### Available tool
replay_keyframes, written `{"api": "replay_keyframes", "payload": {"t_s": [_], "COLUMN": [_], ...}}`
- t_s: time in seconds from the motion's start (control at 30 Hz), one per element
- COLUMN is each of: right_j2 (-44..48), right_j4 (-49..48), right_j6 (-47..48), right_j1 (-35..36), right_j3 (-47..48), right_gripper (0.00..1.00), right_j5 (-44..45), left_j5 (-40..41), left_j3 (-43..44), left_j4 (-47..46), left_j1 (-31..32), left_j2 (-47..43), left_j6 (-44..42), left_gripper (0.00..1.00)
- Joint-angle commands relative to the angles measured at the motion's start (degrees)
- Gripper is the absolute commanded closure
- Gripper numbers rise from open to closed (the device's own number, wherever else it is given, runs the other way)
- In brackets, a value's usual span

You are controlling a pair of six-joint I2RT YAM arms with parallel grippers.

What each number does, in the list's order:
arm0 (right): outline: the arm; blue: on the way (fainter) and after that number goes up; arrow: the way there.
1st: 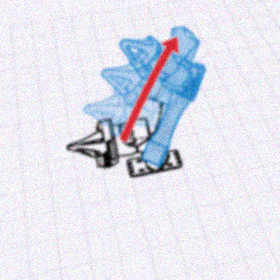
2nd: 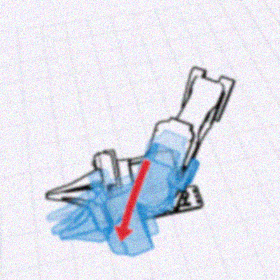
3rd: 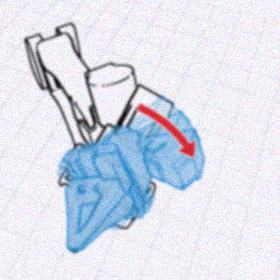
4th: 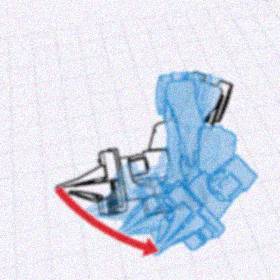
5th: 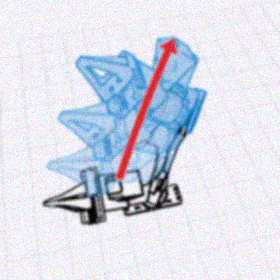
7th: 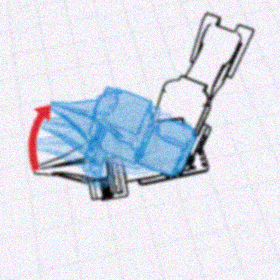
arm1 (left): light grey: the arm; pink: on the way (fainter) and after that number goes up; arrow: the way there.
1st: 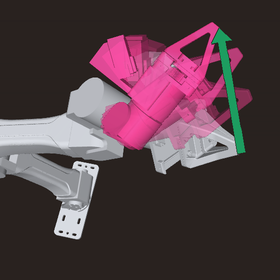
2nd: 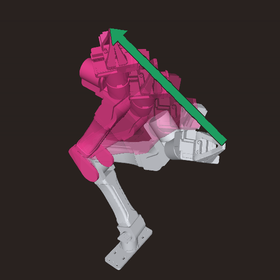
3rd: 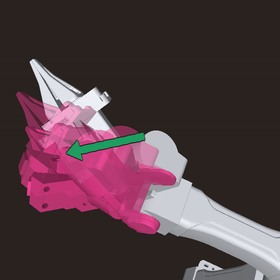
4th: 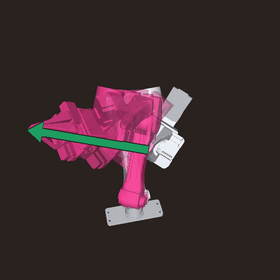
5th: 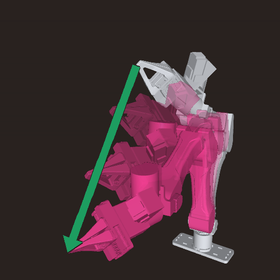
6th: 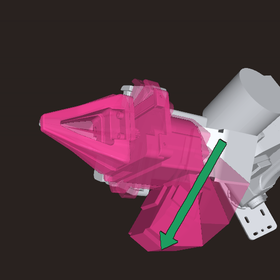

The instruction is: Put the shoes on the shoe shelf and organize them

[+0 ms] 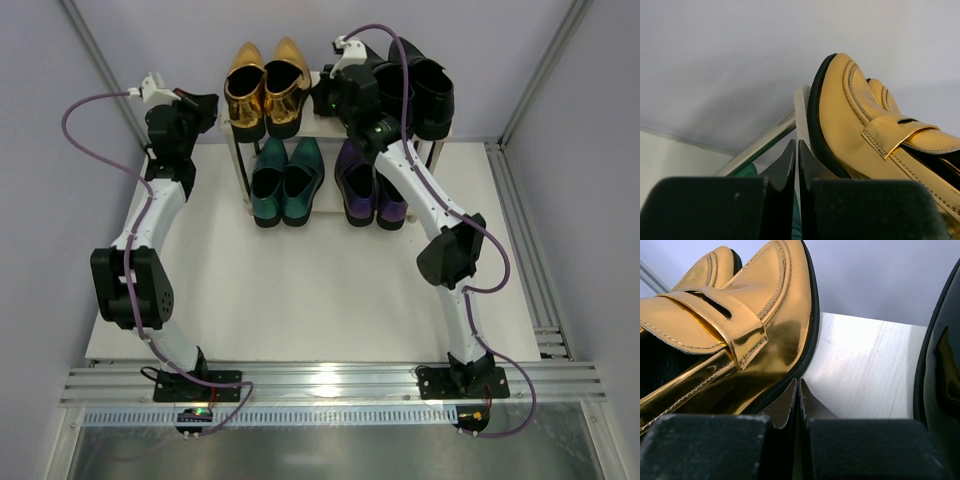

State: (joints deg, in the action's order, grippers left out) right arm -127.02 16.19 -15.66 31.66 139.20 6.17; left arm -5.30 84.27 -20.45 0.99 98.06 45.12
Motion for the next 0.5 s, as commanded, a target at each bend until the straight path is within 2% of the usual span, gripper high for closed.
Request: {"api": "replay_keyframes", "payload": {"t_s": [0.0,0.2,0.27,0.37,0.4,0.47], "right_j2": [1.77,4.32,5.64,9.23,10.55,15.02], "right_j4": [-1.07,-1.16,0.24,2.80,2.97,2.54], "right_j6": [-0.16,-0.16,0.54,1.77,2.73,3.79], "right_j1": [2.97,4.63,5.34,6.83,7.71,8.33], "right_j3": [-1.73,-5.68,-6.13,-8.05,-9.11,-13.06], "right_gripper": [0.96,0.96,0.96,0.96,0.96,0.96], "right_j5": [-5.38,-6.18,-0.22,12.69,19.42,25.00], "left_j5": [-1.82,-1.91,-1.56,-0.15,0.90,2.04], "left_j3": [0.72,-1.74,-2.79,-4.45,-5.07,-6.83], "left_j4": [-2.76,-3.20,-2.58,-0.29,-0.30,2.42], "left_j1": [-0.20,-0.20,-0.20,-0.20,-0.20,-0.20], "left_j2": [-2.52,-4.37,-5.77,-9.27,-10.34,-14.10], "left_j6": [0.93,1.37,1.20,0.49,0.32,0.40], "left_gripper": [1.00,1.00,1.00,0.88,0.88,0.87]}}
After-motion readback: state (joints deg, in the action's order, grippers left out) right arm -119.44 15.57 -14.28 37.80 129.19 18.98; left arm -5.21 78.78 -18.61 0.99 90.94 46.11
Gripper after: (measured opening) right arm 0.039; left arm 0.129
